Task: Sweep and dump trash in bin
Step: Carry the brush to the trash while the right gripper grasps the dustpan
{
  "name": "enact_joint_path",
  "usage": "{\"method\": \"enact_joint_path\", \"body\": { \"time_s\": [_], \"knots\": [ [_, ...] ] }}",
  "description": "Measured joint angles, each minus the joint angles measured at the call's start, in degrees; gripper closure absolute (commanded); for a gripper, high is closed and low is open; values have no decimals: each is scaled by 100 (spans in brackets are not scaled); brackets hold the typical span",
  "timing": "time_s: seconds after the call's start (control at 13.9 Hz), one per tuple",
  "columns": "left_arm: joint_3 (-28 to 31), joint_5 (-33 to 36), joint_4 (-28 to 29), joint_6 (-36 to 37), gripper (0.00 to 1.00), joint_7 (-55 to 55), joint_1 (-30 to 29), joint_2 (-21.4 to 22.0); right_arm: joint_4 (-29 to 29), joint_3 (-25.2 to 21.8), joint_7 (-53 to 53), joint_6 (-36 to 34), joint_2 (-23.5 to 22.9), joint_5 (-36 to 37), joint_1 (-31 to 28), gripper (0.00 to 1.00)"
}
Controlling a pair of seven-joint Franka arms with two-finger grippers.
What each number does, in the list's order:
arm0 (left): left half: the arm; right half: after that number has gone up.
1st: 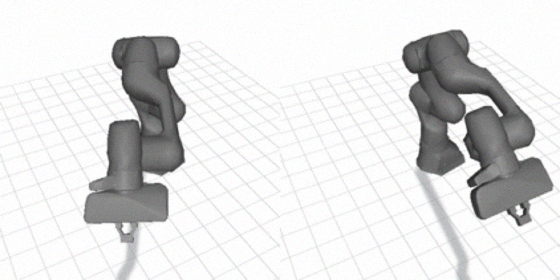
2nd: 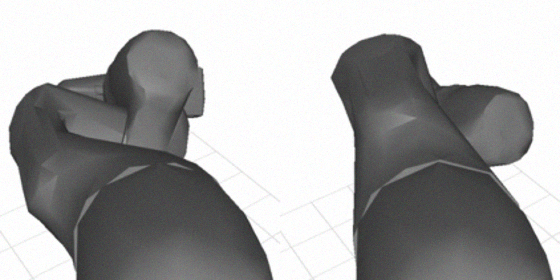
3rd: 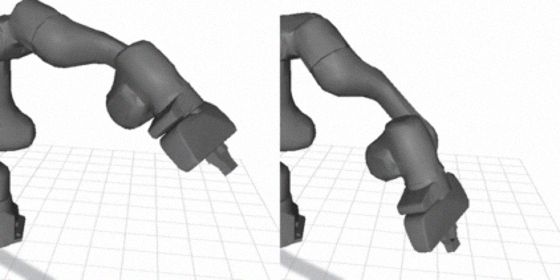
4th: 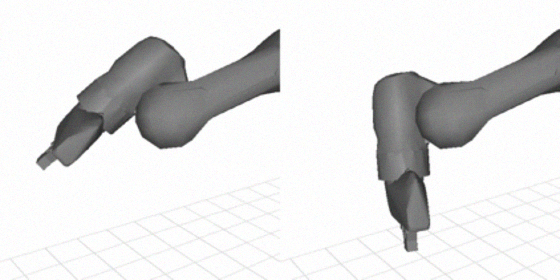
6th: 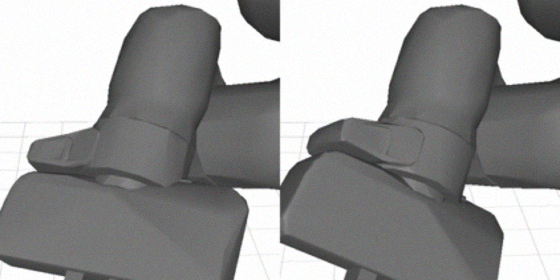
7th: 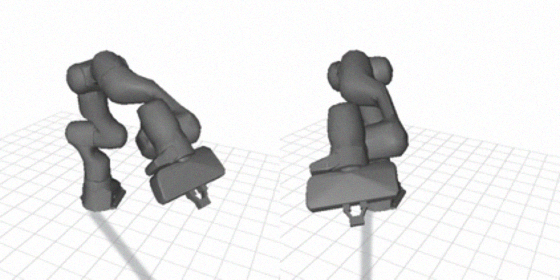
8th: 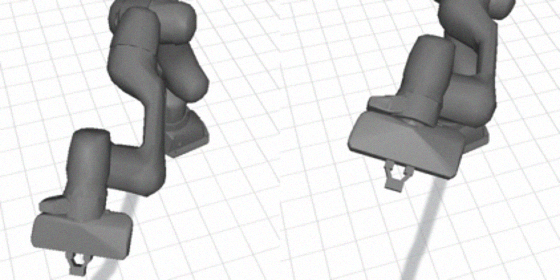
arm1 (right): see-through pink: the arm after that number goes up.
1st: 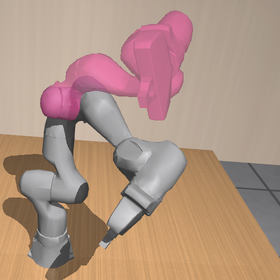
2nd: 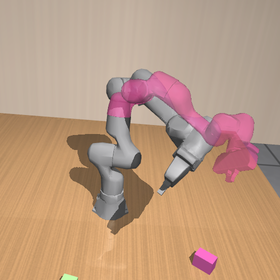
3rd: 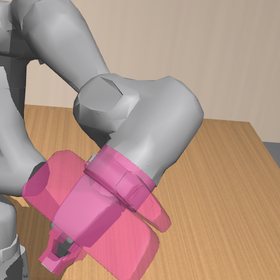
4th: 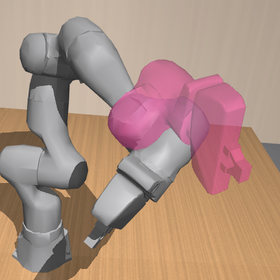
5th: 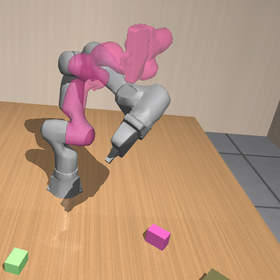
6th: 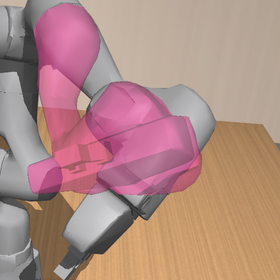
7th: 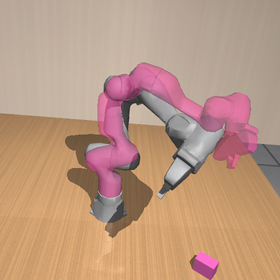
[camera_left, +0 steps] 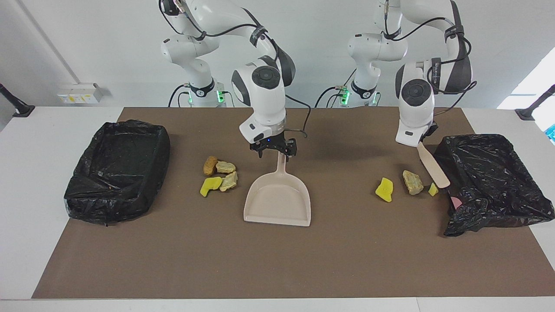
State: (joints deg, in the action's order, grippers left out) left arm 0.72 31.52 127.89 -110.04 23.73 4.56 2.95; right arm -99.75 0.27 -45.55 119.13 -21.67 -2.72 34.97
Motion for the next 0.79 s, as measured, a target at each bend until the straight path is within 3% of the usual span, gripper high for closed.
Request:
{"method": "enact_joint_path", "body": {
  "time_s": [0.22,0.29,0.36,0.43,0.5,0.58,0.79],
  "knots": [
    [-4,34,264,-507,100,-298,-216,0,-74,-3,0,7,-3,-195,14,0],
    [-6,35,298,-582,100,-420,-226,0,-77,-3,0,7,12,-221,14,11],
    [-13,35,311,-662,100,-531,-229,0,-78,-4,0,7,23,-235,13,33],
    [-24,34,322,-760,100,-631,-229,-1,-88,-5,1,7,27,-246,9,47],
    [-35,23,333,-803,100,-739,-229,-1,-120,-7,6,11,29,-273,3,58],
    [-43,-48,355,-827,100,-893,-229,-1,-184,-7,26,27,35,-311,-5,100],
    [-88,-761,413,-849,100,-1644,-223,-1,-299,-8,46,35,83,-366,-6,100]
  ]
}}
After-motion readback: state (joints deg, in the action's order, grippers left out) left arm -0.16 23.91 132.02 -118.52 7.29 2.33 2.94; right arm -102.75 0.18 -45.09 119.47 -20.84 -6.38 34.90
